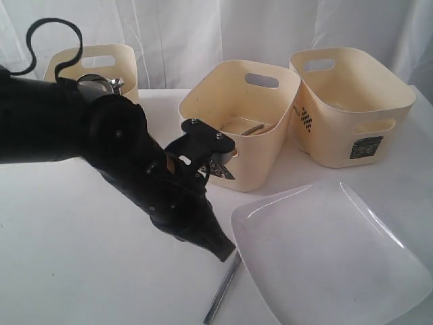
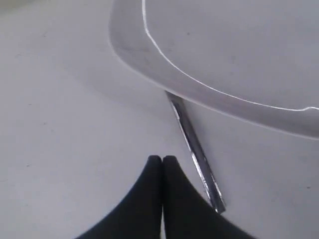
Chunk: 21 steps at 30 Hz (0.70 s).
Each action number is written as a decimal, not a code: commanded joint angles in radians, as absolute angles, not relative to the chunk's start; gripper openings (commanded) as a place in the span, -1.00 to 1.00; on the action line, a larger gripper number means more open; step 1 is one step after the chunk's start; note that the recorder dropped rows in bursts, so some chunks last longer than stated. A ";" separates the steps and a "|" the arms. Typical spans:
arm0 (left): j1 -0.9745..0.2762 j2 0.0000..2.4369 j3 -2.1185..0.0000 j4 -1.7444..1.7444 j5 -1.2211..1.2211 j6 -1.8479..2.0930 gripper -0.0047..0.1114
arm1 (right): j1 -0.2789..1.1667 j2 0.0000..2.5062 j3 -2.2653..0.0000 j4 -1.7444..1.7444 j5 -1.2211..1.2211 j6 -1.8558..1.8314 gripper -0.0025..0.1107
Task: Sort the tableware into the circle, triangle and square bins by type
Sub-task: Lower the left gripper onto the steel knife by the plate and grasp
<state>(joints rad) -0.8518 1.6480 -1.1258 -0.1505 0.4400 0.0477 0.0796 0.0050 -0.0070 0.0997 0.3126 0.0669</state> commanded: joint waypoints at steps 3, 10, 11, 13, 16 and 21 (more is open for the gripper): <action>-0.890 1.636 -1.115 -0.176 0.437 0.053 -0.76 | 0.081 0.000 0.000 0.102 0.298 0.063 -0.96; -0.891 1.676 -1.112 -0.186 0.474 0.034 -0.17 | 0.081 0.000 0.000 0.102 0.298 0.063 -0.96; -0.895 1.683 -1.112 -0.195 0.482 0.034 -0.13 | 0.081 0.000 0.000 0.102 0.298 0.063 -0.96; -0.902 1.702 -1.110 -0.193 0.484 0.034 -0.11 | 0.081 0.000 0.000 0.102 0.298 0.063 -0.96; -0.912 1.730 -1.106 -0.193 0.477 0.034 -0.11 | 0.081 0.000 0.000 0.102 0.298 0.063 -0.96; -0.921 1.757 -1.106 -0.195 0.455 0.034 -0.11 | 0.081 0.000 0.000 0.102 0.298 0.063 -0.96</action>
<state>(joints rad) -0.9099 1.7504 -1.1141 -0.1798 0.4571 0.0405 0.0796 0.0050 -0.0070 0.0997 0.3126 0.0669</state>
